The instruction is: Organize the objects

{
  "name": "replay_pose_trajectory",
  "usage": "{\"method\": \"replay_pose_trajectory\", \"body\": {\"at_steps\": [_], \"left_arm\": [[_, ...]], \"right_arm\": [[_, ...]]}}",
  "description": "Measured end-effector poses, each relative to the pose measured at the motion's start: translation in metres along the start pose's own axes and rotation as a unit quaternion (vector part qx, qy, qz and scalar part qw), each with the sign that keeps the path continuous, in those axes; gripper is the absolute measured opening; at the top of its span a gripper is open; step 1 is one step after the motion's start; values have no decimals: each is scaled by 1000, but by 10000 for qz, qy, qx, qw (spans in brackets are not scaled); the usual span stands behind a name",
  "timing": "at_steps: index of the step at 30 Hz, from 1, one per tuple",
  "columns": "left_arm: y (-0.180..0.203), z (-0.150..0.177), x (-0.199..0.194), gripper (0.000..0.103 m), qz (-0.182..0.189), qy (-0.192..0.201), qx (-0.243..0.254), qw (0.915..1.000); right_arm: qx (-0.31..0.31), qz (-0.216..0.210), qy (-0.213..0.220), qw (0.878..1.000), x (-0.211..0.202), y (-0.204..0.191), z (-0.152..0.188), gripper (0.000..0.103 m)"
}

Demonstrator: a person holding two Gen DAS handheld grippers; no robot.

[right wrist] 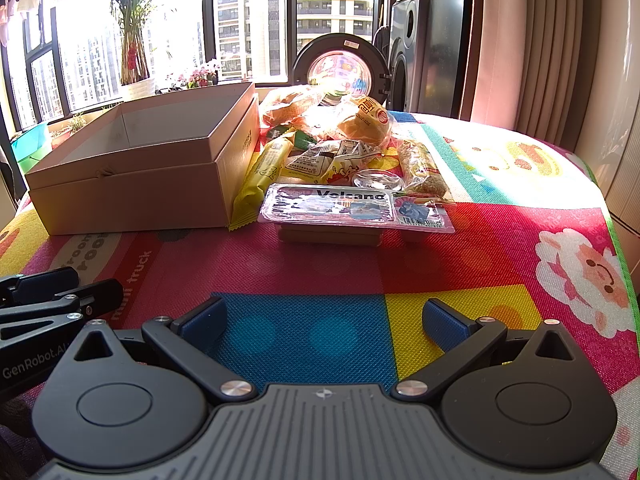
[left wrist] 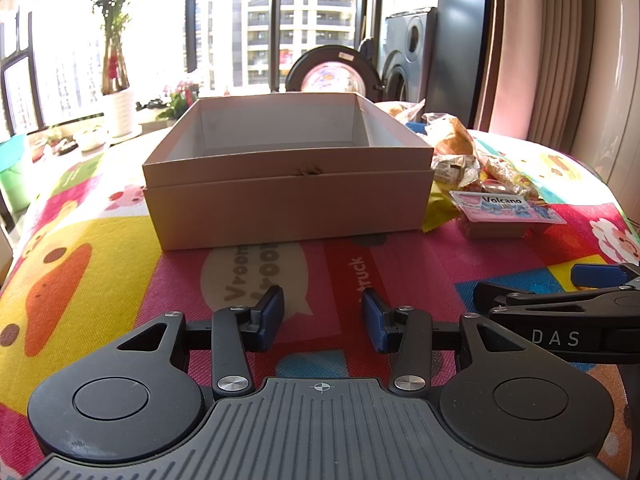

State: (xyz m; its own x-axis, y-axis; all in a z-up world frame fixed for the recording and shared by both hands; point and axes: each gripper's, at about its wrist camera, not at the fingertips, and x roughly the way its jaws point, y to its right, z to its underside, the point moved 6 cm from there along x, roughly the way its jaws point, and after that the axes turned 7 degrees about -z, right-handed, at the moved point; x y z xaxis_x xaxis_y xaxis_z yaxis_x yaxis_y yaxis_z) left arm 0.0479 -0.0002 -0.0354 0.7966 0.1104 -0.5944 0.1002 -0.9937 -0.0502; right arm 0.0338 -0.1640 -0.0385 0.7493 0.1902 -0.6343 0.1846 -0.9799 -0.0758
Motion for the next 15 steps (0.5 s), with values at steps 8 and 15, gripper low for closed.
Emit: {"method": "replay_pose_trajectory", "body": {"at_steps": [8, 15], "left_arm": [[0, 0, 0, 48, 4, -1, -8, 10000], [-1, 0, 0, 48, 30, -2, -45, 10000]], "right_arm": [[0, 0, 0, 10000, 0, 0, 0, 103], [0, -1, 1, 10000, 0, 0, 0, 103]]}}
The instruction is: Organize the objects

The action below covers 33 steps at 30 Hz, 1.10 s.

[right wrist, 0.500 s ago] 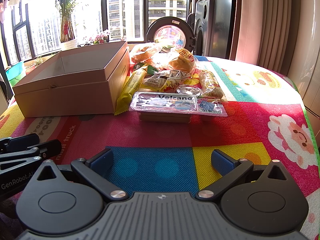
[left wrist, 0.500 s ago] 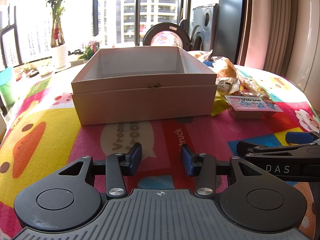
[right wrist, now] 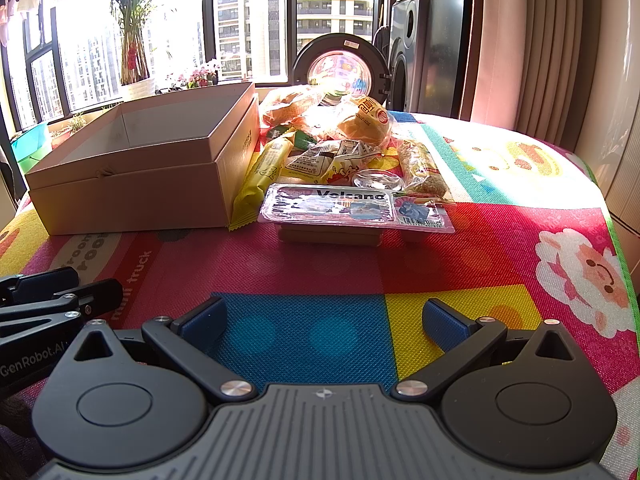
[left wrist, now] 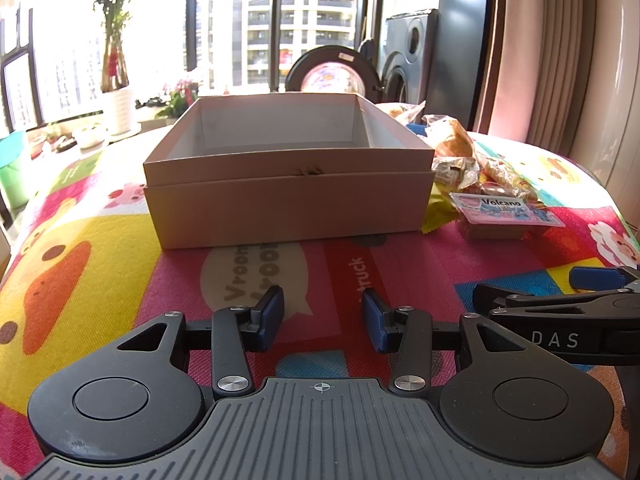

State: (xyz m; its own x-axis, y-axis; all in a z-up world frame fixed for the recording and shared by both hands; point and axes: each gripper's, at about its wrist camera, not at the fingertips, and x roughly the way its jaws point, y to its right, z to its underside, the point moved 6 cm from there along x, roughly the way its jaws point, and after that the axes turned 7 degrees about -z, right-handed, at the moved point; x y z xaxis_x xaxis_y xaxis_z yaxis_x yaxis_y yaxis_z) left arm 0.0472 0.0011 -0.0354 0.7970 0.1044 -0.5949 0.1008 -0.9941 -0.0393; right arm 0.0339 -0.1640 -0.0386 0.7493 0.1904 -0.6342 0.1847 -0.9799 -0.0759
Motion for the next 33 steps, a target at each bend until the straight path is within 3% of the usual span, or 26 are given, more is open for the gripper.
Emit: {"method": "replay_pose_trajectory", "body": {"at_steps": [33], "left_arm": [[6, -1, 2, 48, -85, 4, 94, 9999]], "right_arm": [[-2, -2, 0, 10000, -1, 0, 0, 103]]}}
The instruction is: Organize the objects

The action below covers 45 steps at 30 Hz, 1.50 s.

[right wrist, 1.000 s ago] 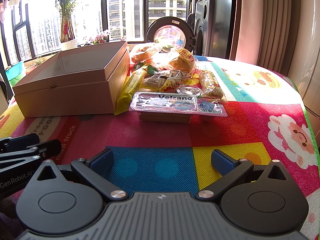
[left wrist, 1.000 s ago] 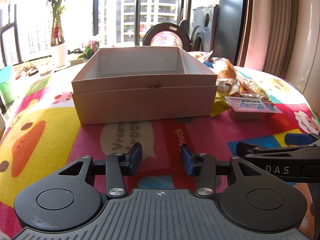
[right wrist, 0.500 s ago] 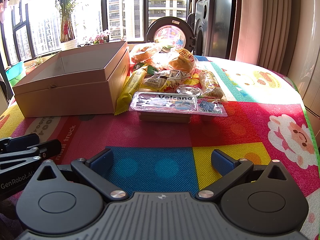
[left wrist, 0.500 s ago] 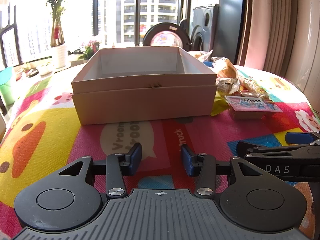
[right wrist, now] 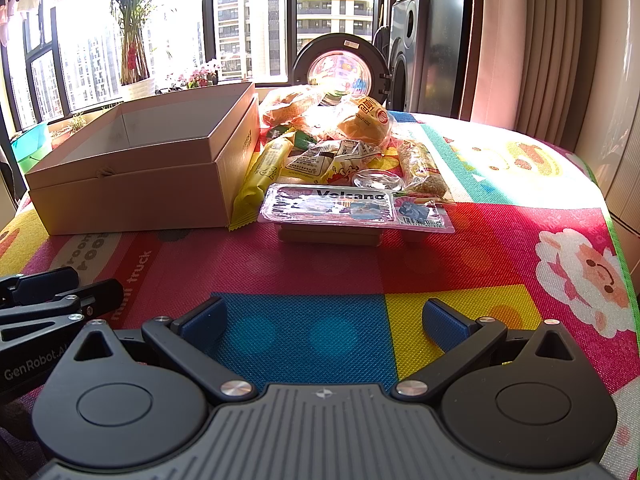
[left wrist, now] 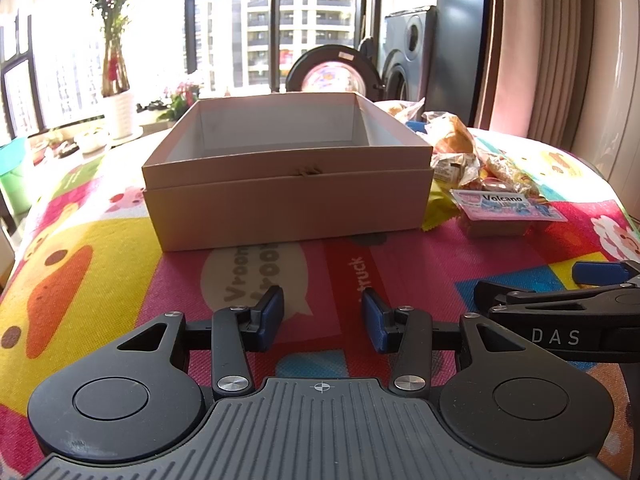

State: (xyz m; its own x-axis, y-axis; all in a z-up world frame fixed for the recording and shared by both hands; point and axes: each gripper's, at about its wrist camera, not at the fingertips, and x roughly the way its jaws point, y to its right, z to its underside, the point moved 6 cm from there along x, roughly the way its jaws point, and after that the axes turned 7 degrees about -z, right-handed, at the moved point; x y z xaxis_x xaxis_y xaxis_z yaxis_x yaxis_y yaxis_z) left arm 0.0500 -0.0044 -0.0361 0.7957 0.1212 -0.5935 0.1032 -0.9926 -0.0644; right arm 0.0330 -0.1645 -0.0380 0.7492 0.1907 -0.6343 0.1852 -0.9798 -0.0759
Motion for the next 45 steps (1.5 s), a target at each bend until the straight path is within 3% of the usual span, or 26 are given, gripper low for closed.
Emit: {"method": "replay_pose_trajectory", "body": {"at_steps": [17, 22, 31, 41, 45], "left_arm": [[-1, 0, -1, 48, -6, 0, -36, 10000], [-1, 1, -1, 48, -38, 9, 2, 10000], [0, 2, -1, 49, -86, 25, 61, 9999], [-2, 3, -3, 49, -136, 45, 128, 9998], [-12, -1, -4, 48, 101, -24, -38, 9999]], "right_arm": [[-31, 7, -5, 10000, 1, -1, -1, 103], [-20, -181, 23, 9998, 5, 0, -3, 103], [-66, -223, -407, 9989, 5, 0, -9, 103], [-61, -144, -467, 9988, 3, -1, -7, 103], [-137, -283, -532, 9981, 2, 0, -9, 103]]}}
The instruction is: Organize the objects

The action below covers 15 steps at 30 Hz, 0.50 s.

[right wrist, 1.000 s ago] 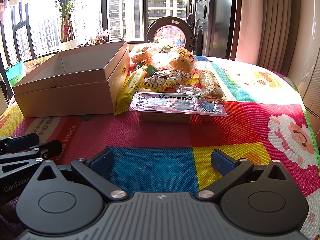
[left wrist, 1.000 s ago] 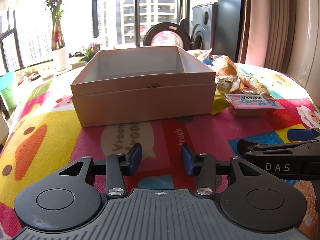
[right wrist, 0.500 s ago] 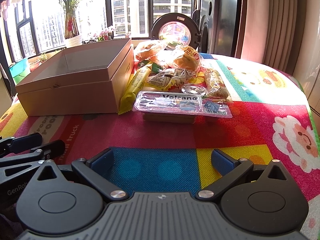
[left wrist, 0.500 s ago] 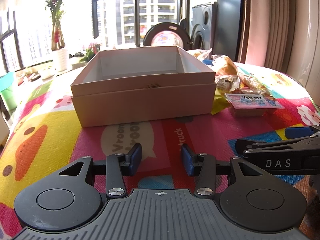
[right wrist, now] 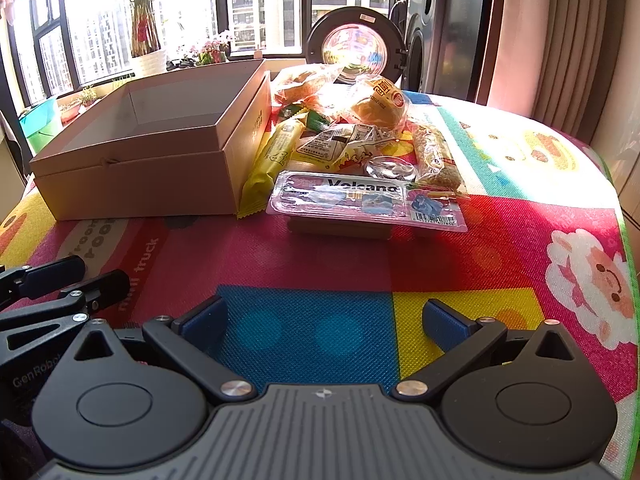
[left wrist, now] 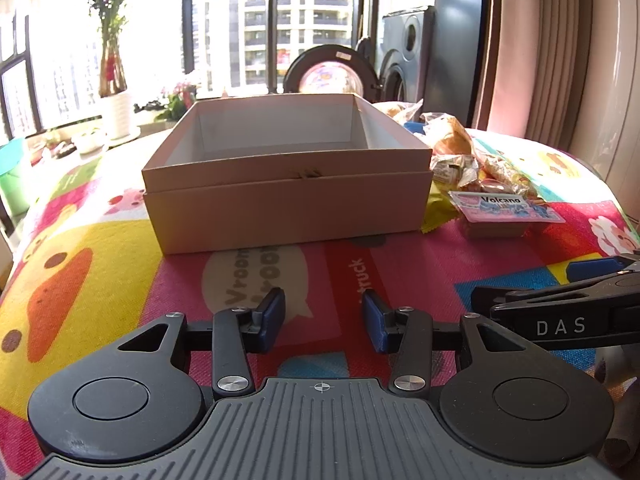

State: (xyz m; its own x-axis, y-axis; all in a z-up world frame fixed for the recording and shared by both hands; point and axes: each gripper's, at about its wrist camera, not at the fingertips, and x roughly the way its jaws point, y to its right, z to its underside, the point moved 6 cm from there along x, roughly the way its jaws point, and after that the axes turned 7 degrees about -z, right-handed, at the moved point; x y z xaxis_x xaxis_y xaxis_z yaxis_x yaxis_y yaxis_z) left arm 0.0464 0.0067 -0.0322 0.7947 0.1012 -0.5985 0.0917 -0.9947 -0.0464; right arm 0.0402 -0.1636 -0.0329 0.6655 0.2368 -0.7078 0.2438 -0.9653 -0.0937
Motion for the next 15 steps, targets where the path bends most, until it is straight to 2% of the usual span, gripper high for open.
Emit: {"method": "replay_pose_trajectory", "body": {"at_steps": [3, 6, 8, 12, 14, 15], "left_arm": [[-17, -12, -8, 48, 125, -9, -92, 9999], [-47, -43, -23, 48, -96, 402, -230, 9989], [-72, -67, -28, 48, -262, 615, -503, 9965], [-109, -105, -8, 48, -344, 749, -675, 9943], [-120, -113, 15, 48, -383, 484, -701, 9956], [-122, -116, 25, 48, -395, 361, -653, 9964]], "right_arm": [[-157, -170, -40, 9997, -3, 1, 1, 103], [-332, -420, -132, 9985, -7, 1, 3, 103], [-385, -520, -8, 9979, -15, 2, 2, 103], [-603, -261, 812, 9945, -38, 3, -9, 103], [-542, 6, 1392, 9888, -52, 8, -17, 103], [-592, 113, 1518, 9866, -56, 9, -22, 103]]}}
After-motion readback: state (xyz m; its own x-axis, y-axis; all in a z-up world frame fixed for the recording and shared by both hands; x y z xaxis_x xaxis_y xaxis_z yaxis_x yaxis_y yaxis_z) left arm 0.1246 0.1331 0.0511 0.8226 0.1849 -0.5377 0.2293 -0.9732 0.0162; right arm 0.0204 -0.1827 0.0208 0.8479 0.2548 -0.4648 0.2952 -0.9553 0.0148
